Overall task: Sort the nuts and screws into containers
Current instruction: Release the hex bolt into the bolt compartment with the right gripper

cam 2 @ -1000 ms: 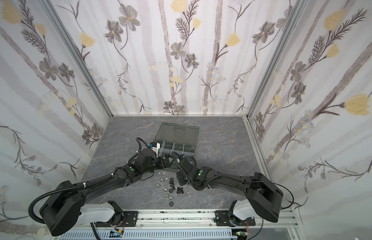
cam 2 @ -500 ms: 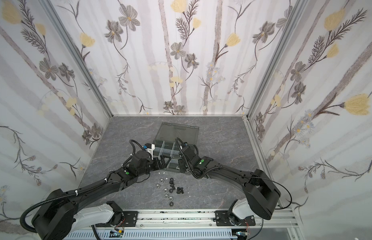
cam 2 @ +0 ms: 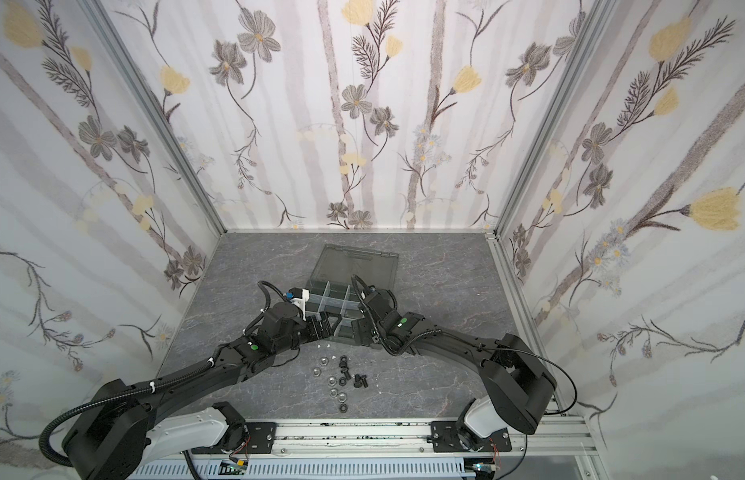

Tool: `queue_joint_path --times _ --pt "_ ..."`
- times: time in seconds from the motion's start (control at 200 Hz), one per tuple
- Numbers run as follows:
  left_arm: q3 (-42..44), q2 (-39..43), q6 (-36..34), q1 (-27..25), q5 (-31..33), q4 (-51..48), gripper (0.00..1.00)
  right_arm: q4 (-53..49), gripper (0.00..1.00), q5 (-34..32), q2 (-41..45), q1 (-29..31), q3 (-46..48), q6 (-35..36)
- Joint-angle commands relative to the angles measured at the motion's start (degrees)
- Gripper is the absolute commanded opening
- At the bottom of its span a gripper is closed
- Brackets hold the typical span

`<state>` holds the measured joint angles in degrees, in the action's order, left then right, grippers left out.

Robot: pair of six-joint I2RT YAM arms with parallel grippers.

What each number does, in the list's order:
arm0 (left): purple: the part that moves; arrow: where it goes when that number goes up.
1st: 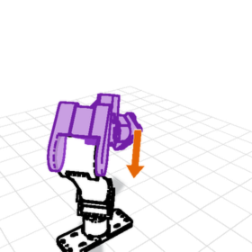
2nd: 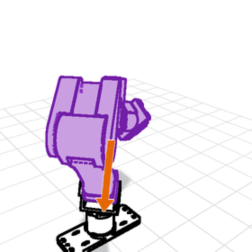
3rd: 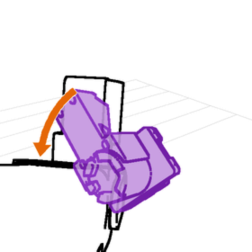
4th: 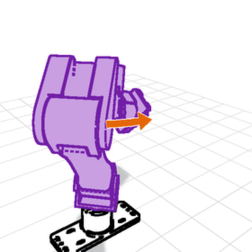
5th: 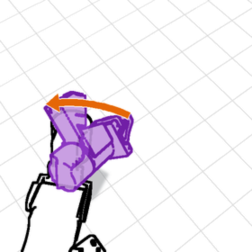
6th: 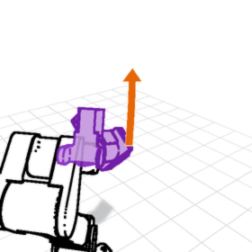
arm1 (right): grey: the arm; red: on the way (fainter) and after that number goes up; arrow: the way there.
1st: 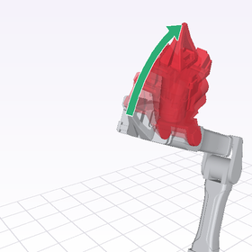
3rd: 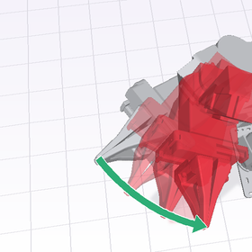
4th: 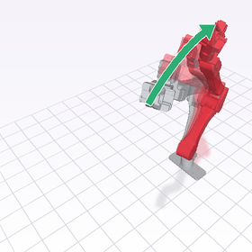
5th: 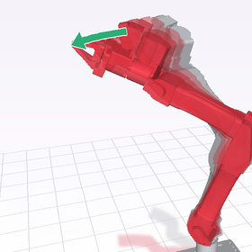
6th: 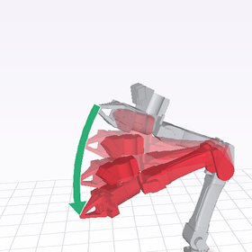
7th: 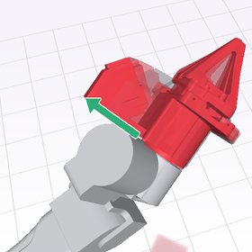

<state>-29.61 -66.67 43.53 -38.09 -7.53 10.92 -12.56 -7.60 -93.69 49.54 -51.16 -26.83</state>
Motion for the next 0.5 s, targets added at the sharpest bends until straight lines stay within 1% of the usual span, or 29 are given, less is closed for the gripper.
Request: queue_joint_path --times 0.0,0.5 --pt "-0.1 0.0 0.2 0.2 0.7 0.7 1.00 4.3 0.96 0.2 1.9 0.1 1.0 -0.2" --pt "0.0 0.1 0.2 0.2 0.8 0.8 1.00 4.0 0.96 0.3 1.9 0.0 1.6 -0.2"
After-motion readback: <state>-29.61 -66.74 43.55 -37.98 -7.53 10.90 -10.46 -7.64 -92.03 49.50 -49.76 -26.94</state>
